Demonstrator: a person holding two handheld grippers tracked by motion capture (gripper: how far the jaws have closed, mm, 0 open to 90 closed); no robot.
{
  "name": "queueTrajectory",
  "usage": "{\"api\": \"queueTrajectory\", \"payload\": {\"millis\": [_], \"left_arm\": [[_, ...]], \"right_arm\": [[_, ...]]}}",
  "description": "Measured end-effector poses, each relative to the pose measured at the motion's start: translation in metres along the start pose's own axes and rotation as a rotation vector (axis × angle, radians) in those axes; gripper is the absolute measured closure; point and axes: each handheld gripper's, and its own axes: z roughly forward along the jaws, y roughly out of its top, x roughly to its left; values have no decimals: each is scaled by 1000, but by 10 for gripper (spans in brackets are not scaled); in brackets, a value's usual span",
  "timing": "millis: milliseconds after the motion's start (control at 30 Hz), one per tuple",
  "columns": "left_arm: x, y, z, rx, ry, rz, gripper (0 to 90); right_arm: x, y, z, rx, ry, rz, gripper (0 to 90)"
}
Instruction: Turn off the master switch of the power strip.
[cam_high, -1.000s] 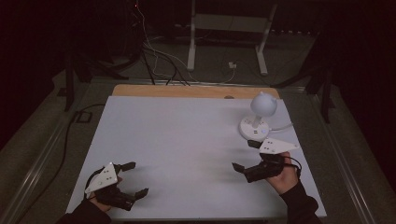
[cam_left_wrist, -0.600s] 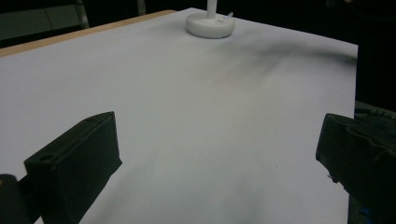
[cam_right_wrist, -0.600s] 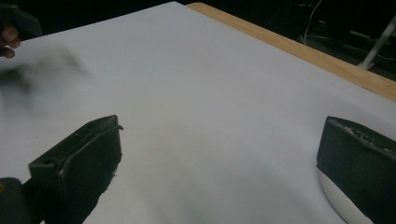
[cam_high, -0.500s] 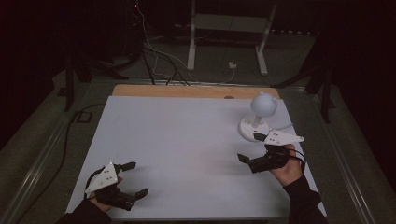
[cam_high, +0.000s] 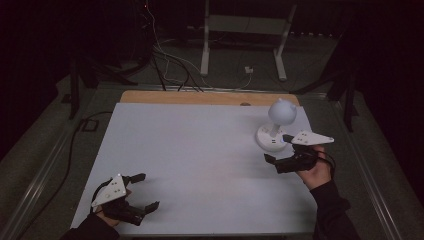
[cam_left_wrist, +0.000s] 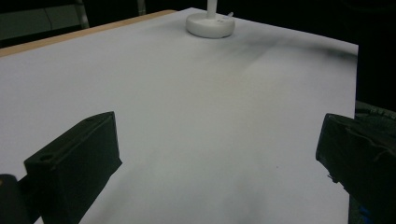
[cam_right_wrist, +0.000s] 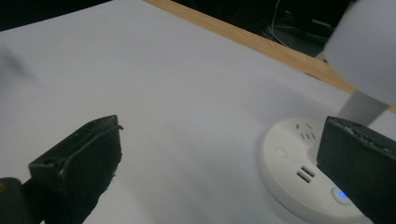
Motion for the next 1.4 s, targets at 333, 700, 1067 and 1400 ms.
{"api": "queueTrajectory", "payload": {"millis": [333, 700, 1067, 1400], "left_arm": [[0, 0, 0, -5, -1, -3, 2], [0, 1, 0, -5, -3, -2, 3], [0, 1, 0, -4, -4, -3, 3], [-1, 1, 0, -3, -4, -1, 3]], "right_arm": [[-25, -7, 5, 14, -59, 44, 0], [-47, -11, 11, 7, -113, 101, 0], [-63, -21, 19, 17, -208, 163, 78], [-69, -27, 26, 21, -315, 246, 240]]}}
